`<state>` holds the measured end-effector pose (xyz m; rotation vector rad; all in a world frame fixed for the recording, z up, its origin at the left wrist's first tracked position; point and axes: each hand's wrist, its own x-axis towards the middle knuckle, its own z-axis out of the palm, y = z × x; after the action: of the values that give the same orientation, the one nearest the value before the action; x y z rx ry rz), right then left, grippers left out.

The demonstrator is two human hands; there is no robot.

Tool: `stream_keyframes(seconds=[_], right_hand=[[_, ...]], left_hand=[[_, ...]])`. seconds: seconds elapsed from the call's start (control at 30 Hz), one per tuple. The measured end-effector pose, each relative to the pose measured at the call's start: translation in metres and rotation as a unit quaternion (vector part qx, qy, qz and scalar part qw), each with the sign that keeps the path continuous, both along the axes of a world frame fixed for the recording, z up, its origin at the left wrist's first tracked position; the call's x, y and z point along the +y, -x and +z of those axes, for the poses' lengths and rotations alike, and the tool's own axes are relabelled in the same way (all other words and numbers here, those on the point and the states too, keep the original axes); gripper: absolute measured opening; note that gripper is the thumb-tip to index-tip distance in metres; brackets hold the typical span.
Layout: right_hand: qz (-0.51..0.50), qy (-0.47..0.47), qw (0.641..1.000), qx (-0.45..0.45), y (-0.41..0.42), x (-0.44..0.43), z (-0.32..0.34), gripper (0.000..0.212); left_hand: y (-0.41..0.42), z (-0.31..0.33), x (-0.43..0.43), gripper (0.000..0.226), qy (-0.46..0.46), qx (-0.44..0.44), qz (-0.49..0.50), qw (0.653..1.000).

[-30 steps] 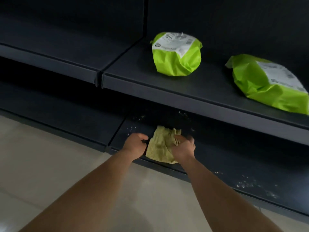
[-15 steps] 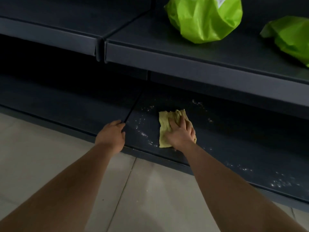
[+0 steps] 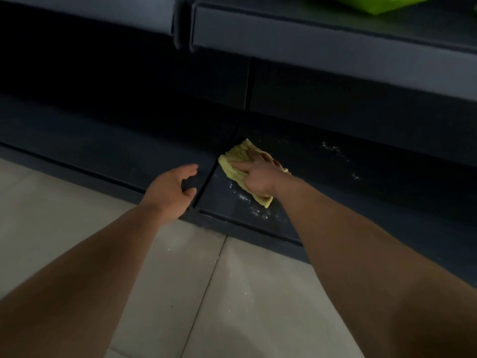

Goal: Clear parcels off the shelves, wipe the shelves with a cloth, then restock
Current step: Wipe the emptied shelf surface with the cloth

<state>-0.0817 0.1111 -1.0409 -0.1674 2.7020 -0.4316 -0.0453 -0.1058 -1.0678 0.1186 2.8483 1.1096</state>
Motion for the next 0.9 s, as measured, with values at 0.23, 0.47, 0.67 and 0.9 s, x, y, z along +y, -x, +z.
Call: stream_keyframes(seconds=[0.23,0.47,0.67,0.9], right_hand=[[0.101,0.079,0.988,0.086,-0.021,-0.008,-0.014,0.060],[0.073,0.183,0.975,0.099,-0.063,0.009,-0.012,0.060],[-0.026,0.230,0.966,0.120,-0.096,0.054,-0.013,0.058],[-0.187,0.160,0.949,0.197,-0.101,0.112,-0.009,0.052]], left_hand=[[-0.008,-0.001,0.010,0.052,0.007,0.029,0.012,0.999],[-0.023,-0.002,0.026,0.050,0.041,0.047,0.011,0.998],[-0.028,-0.003,0.037,0.053,0.045,0.040,0.028,0.998],[-0.031,-0.001,0.050,0.058,0.019,0.022,0.025,0.999]])
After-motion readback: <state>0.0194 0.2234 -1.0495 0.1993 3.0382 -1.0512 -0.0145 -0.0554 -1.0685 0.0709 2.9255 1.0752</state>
